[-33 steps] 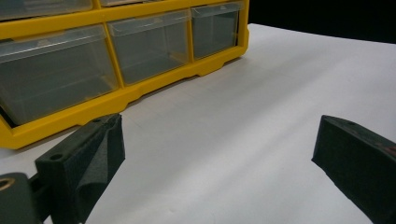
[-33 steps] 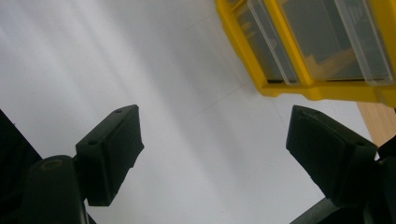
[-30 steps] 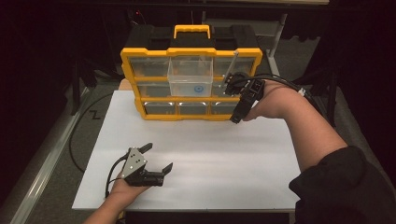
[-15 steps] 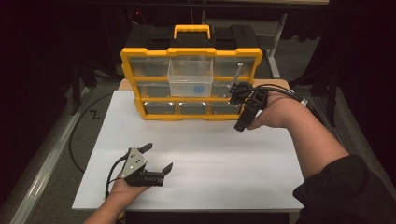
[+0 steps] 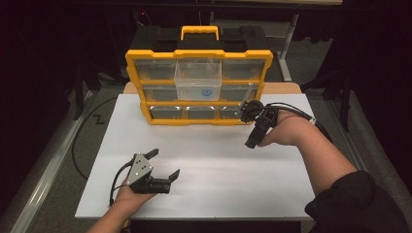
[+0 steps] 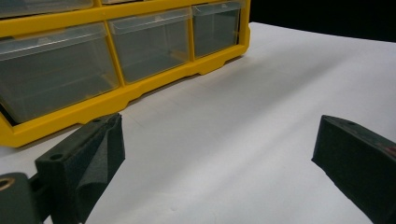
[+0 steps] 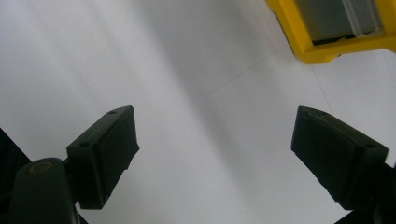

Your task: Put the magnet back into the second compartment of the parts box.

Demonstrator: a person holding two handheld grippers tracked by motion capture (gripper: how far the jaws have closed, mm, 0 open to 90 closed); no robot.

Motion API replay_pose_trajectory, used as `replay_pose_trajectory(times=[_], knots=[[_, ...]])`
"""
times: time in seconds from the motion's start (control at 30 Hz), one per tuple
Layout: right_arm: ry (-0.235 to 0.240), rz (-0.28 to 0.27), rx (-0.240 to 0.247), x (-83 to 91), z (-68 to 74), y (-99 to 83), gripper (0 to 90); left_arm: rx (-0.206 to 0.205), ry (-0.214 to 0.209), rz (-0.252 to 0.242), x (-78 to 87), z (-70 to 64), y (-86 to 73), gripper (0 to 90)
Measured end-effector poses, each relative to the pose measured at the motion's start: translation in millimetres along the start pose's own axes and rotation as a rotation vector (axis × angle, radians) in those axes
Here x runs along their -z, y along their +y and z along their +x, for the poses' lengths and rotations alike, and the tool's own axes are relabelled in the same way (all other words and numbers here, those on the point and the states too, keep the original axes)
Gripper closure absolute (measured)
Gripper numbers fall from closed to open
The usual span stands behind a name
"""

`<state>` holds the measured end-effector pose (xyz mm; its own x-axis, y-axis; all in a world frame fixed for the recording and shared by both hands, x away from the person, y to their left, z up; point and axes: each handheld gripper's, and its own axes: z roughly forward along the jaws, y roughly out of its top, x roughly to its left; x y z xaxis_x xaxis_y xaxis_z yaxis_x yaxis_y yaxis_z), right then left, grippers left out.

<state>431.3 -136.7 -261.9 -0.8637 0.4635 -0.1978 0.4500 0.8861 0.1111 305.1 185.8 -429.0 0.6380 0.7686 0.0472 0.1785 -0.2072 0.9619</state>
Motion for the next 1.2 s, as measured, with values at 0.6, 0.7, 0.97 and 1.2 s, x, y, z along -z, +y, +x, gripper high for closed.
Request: replay_pose_trajectory(times=[0.6,0.7,0.97,1.2], knots=[[0.012,-0.001,-0.009,-42.3,8.7,-11.5,5.0,0.0,-0.003,-0.003,0.3,-0.1,0.1,2.8],[0.023,0.004,-0.018,-52.5,11.7,-13.3,2.9,0.005,-0.003,-0.007,0.2,-0.1,0.1,2.8],[0.041,0.001,-0.011,-74.8,16.9,-18.2,1.1,0.0,-0.003,-0.004,0.1,-0.1,0.1,2.8],[0.059,0.019,-0.018,-94.9,21.9,-22.8,1.1,-0.002,-0.002,0.0,-0.2,-0.1,-0.1,2.8]])
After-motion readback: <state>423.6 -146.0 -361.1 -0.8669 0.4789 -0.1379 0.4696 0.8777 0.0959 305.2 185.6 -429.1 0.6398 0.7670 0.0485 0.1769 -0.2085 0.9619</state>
